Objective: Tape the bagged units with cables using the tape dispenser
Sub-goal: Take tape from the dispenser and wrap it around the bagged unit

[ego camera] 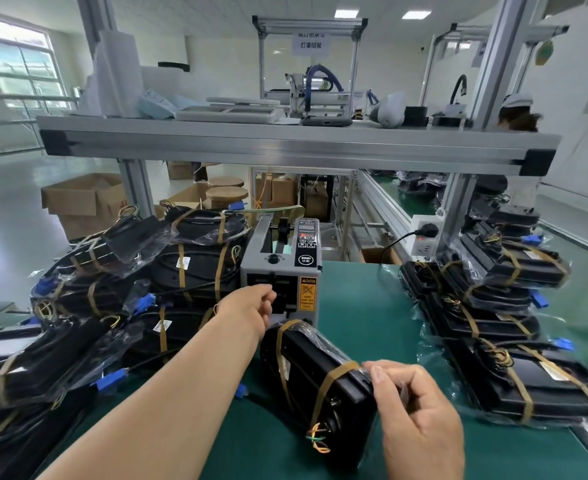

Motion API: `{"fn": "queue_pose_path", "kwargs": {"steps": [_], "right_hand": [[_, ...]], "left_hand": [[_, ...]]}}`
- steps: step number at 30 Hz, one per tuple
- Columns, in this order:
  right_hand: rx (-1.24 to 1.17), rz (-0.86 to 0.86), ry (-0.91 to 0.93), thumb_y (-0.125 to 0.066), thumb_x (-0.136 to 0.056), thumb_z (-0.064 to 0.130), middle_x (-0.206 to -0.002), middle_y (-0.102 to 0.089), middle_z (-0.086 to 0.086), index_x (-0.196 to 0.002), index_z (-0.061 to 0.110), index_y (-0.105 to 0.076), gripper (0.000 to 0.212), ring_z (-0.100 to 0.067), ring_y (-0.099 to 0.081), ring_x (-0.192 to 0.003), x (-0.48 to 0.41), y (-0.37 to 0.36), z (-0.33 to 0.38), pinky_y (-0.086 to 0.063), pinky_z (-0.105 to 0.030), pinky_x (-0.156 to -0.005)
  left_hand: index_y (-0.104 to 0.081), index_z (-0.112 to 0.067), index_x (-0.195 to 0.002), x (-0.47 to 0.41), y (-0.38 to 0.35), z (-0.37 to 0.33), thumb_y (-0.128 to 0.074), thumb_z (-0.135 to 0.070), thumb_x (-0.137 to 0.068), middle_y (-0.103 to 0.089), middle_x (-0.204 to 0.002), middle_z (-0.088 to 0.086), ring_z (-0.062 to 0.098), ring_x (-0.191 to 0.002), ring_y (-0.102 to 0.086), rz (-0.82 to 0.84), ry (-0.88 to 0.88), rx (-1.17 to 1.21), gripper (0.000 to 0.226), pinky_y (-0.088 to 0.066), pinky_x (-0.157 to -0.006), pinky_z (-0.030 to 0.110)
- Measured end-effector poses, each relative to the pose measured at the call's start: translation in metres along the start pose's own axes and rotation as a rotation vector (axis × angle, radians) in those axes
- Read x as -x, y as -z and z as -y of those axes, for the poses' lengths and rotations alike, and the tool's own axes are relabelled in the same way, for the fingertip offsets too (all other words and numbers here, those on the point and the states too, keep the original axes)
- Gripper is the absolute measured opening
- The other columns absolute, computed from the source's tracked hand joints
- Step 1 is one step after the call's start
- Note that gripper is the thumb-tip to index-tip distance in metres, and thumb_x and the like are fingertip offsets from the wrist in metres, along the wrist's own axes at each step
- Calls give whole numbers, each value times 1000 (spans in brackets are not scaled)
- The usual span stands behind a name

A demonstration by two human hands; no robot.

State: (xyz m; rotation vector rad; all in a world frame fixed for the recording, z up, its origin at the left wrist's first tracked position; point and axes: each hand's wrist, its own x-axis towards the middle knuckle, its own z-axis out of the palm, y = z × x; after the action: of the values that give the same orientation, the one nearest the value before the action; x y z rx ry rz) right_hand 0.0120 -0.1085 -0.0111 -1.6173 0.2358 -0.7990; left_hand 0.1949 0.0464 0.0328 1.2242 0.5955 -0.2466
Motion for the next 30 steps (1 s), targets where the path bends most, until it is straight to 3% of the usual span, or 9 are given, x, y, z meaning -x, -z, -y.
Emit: {"fn": "queue_pose_path", "kwargs": {"steps": [2, 7, 10, 12, 15, 20, 24, 27, 30], "right_hand": [[7, 21, -8, -74, -84, 6, -82, -76, 14, -64, 27, -67, 29, 1, -67, -78, 0, 2, 4, -44, -3, -68], [-11, 92, -76, -75, -85, 10, -82, -75, 16, -64, 28, -70, 28, 3, -66, -74, 0, 9, 7, -44, -2, -63], [-51, 144, -131, -76, -85, 10, -80, -75, 12, -63, 22, -70, 26, 2, -66, -72, -3, 12, 5, -48, -9, -68], [-81, 172, -164, -76, -85, 11, -80, -75, 8, -64, 20, -69, 23, 0, -67, -72, -4, 13, 6, -51, -23, -75], [-98, 186, -184, -75, -85, 14, -79, -76, 5, -66, 21, -70, 21, -4, -69, -76, -3, 12, 9, -52, -30, -79], [-117, 214, -200, -75, -86, 15, -68, -71, 7, -71, 17, -72, 15, -2, -64, -67, -1, 14, 11, -49, -19, -67], [-162, 235, -249, -74, -86, 13, -64, -68, 6, -73, 11, -73, 13, -5, -58, -62, 0, 15, 11, -49, -24, -65], [-203, 274, -274, -73, -87, 14, -62, -66, 6, -76, 16, -75, 12, -2, -54, -57, 1, 17, 13, -44, -16, -58], [-200, 290, -273, -73, -89, 17, -66, -69, 5, -78, 20, -76, 12, -3, -57, -61, 2, 18, 13, -45, -18, -61]], "left_hand": [[-58, -13, -77, 0, -6, 2, -64, -15, -94, -56, -64, -4, 2, -34, -42, -46, -14, 64, 19, -28, -29, 10], [-58, -13, -68, 18, 0, 12, -68, -9, -86, -52, -57, -2, 7, -45, -41, -85, -202, 175, 21, -33, -35, 17], [-60, -17, -58, 55, 23, 19, -70, -15, -83, -53, -56, -2, 9, -49, -44, 50, -434, -36, 27, -38, -51, 22], [-63, -20, -57, 86, 40, 26, -71, -26, -79, -55, -60, -2, 8, -54, -48, 265, -556, -223, 24, -42, -55, 21], [-68, -23, -64, 125, 47, 41, -71, -35, -77, -59, -65, -4, 5, -60, -51, 524, -546, -465, 18, -45, -58, 16], [-72, -20, -67, 146, 32, 63, -76, -26, -83, -69, -66, -7, 2, -61, -61, 480, -562, -695, 17, -48, -63, 17], [-71, -19, -62, 145, 27, 64, -76, -19, -83, -71, -67, -3, 6, -63, -64, 460, -530, -688, 22, -49, -66, 22], [-71, -17, -61, 147, 25, 65, -76, -16, -82, -72, -68, 0, 8, -63, -65, 443, -522, -663, 21, -52, -65, 21], [-72, -16, -63, 149, 27, 67, -77, -18, -81, -73, -70, 2, 9, -65, -66, 445, -507, -656, 19, -51, -66, 20]]}}
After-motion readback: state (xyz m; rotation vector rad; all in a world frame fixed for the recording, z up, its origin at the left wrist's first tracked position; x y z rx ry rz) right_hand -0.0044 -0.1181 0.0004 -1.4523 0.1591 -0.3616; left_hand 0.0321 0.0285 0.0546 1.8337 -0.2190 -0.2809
